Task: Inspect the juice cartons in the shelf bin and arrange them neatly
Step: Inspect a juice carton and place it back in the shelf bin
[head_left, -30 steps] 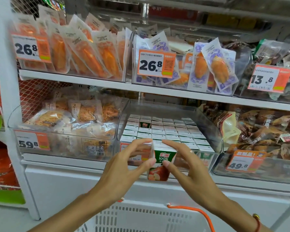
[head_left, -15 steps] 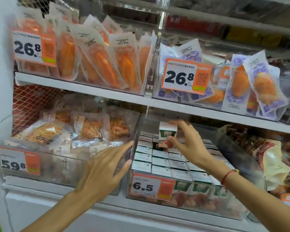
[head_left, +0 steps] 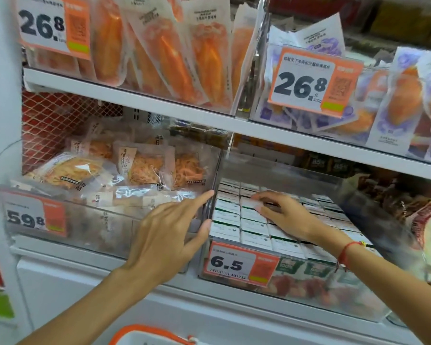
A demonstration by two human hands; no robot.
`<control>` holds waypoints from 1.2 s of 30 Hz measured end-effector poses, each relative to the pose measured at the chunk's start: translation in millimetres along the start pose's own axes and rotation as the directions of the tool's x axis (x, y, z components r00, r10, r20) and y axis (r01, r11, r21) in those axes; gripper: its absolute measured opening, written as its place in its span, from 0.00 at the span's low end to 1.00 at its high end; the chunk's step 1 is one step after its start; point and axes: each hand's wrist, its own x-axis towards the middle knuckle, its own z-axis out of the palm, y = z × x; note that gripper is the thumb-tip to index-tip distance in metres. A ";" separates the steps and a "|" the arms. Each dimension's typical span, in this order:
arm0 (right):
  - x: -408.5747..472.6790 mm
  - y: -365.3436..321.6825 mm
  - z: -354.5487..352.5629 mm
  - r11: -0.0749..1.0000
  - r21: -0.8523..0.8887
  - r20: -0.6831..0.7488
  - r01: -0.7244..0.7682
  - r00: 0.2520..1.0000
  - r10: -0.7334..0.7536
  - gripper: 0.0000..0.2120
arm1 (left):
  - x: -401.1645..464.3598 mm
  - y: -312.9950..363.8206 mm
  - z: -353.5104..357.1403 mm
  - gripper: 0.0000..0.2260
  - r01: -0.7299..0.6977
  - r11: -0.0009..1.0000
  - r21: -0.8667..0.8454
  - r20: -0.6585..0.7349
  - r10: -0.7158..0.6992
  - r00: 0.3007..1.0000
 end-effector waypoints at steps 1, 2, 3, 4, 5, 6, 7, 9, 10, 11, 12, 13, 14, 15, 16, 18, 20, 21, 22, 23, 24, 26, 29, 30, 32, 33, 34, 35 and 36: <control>-0.6 1.1 2.1 1.000 0.006 -0.001 -0.010 1.000 0.010 0.16 | 0.2 0.0 0.1 0.22 0.000 1.000 0.001 0.000 0.000 1.000; -0.3 1.4 3.3 1.000 0.013 -0.005 -0.019 1.000 0.019 0.16 | 0.3 0.3 0.1 0.22 0.002 1.000 0.001 0.000 -0.002 1.000; -0.2 1.5 3.9 1.000 0.009 -0.009 -0.023 1.000 0.023 0.16 | 0.3 0.7 -0.1 0.22 0.004 1.000 0.002 0.002 -0.004 1.000; 0.1 1.5 4.1 1.000 -0.003 -0.008 -0.021 1.000 0.021 0.16 | 0.4 1.0 -0.3 0.22 0.006 1.000 0.002 0.002 -0.006 1.000; 0.0 1.4 3.8 1.000 -0.024 -0.001 -0.014 1.000 0.014 0.16 | 0.6 1.2 -0.5 0.22 0.008 1.000 0.001 0.002 -0.008 1.000; 0.4 1.5 3.0 0.999 -0.050 0.006 -0.002 1.000 0.002 0.16 | 0.7 1.5 -0.7 0.22 0.009 1.000 0.000 0.002 -0.009 1.000; 1.8 2.3 1.8 0.997 -0.075 0.008 0.010 1.000 -0.009 0.15 | 0.7 1.7 -0.9 0.22 0.010 1.000 0.000 0.000 -0.010 1.000; 8.8 3.8 -2.6 0.997 -0.077 -0.003 -0.004 1.000 0.003 0.13 | 0.5 1.8 -1.0 0.22 0.006 1.000 0.006 -0.002 -0.006 1.000; 14.5 3.4 -5.6 0.998 -0.045 -0.013 -0.034 0.999 0.033 0.13 | 0.5 1.8 -1.0 0.22 0.005 1.000 0.010 -0.002 -0.005 1.000; 21.1 2.6 -8.7 0.997 0.000 -0.015 -0.077 0.997 0.077 0.13 | 0.8 1.8 -1.1 0.22 0.003 1.000 0.014 -0.002 -0.003 1.000; 28.2 1.6 -11.4 0.991 0.036 0.005 -0.127 0.992 0.127 0.13 | 1.1 1.6 -1.0 0.22 0.002 1.000 0.018 -0.003 -0.002 1.000; 35.2 1.1 -13.3 0.984 0.044 0.044 -0.171 0.985 0.170 0.14 | 1.3 1.3 -0.8 0.22 0.000 1.000 0.020 -0.005 0.000 1.000; 42.2 1.7 -14.6 0.979 0.019 0.089 -0.201 0.976 0.198 0.14 | 1.2 1.1 -0.6 0.22 -0.001 1.000 0.021 -0.009 0.001 1.000; 48.7 3.0 -15.5 0.976 -0.022 0.132 -0.217 0.967 0.218 0.15 | 1.1 0.9 -0.2 0.22 -0.002 1.000 0.024 -0.013 0.003 1.000; 54.0 3.9 -16.7 0.972 -0.063 0.172 -0.226 0.957 0.233 0.16 | 0.9 0.7 0.2 0.22 -0.003 1.000 0.030 -0.018 0.004 1.000; 62.2 5.4 -20.4 0.965 -0.120 0.236 -0.231 0.938 0.254 0.18 | 1.0 0.3 1.0 0.21 -0.004 0.999 0.041 -0.029 0.005 1.000; 69.5 7.8 -24.2 0.962 -0.140 0.269 -0.236 0.925 0.267 0.18 | 0.5 0.6 2.3 0.21 -0.002 0.999 0.042 -0.033 0.003 0.999; 72.9 8.5 -25.6 0.960 -0.159 0.274 -0.229 0.924 0.266 0.19 | 0.5 0.8 2.8 0.21 -0.001 0.999 0.039 -0.032 0.003 0.999; 76.3 9.2 -26.5 0.959 -0.189 0.278 -0.212 0.925 0.260 0.19 | 0.4 1.0 3.3 0.21 0.000 0.999 0.036 -0.030 0.001 1.000; 79.4 9.7 -27.0 0.955 -0.224 0.283 -0.194 0.925 0.254 0.19 | 0.4 1.2 3.5 0.21 0.002 0.999 0.032 -0.027 -0.001 1.000; 81.8 9.5 -27.3 0.951 -0.251 0.289 -0.179 0.924 0.250 0.20 | 0.4 1.6 3.4 0.21 0.004 1.000 0.030 -0.025 -0.004 1.000; 84.8 8.8 -27.2 0.948 -0.274 0.299 -0.162 0.923 0.244 0.21 | 0.3 2.2 3.2 0.22 0.006 1.000 0.031 -0.025 -0.005 1.000; 84.1 9.6 -24.9 0.945 -0.293 0.305 -0.141 0.923 0.233 0.20 | 0.2 2.6 2.4 0.22 0.009 1.000 0.019 -0.022 -0.008 1.000; 82.6 10.3 -24.3 0.947 -0.291 0.302 -0.134 0.927 0.224 0.21 | 0.0 2.5 2.0 0.22 0.010 1.000 0.016 -0.019 -0.010 1.000; 77.3 10.4 -26.7 0.958 -0.253 0.281 -0.138 0.937 0.209 0.22 | 0.1 2.3 1.6 0.22 0.008 1.000 0.019 -0.014 -0.008 1.000; 74.1 8.8 -29.8 0.967 -0.206 0.263 -0.149 0.943 0.202 0.23 | 0.4 2.0 1.6 0.22 0.006 1.000 0.022 -0.013 -0.006 1.000; 70.7 6.6 -33.3 0.976 -0.143 0.239 -0.163 0.951 0.194 0.23 | 0.6 1.7 1.6 0.22 0.005 1.000 0.023 -0.012 -0.005 1.000; 66.6 4.0 -36.7 0.982 -0.077 0.205 -0.171 0.961 0.184 0.23 | 0.4 1.8 1.3 0.22 0.005 1.000 0.023 -0.009 -0.004 1.000; 61.2 1.3 -39.5 0.986 -0.027 0.152 -0.167 0.974 0.169 0.23 | 0.0 2.0 0.7 0.22 0.004 1.000 0.027 -0.003 -0.004 1.000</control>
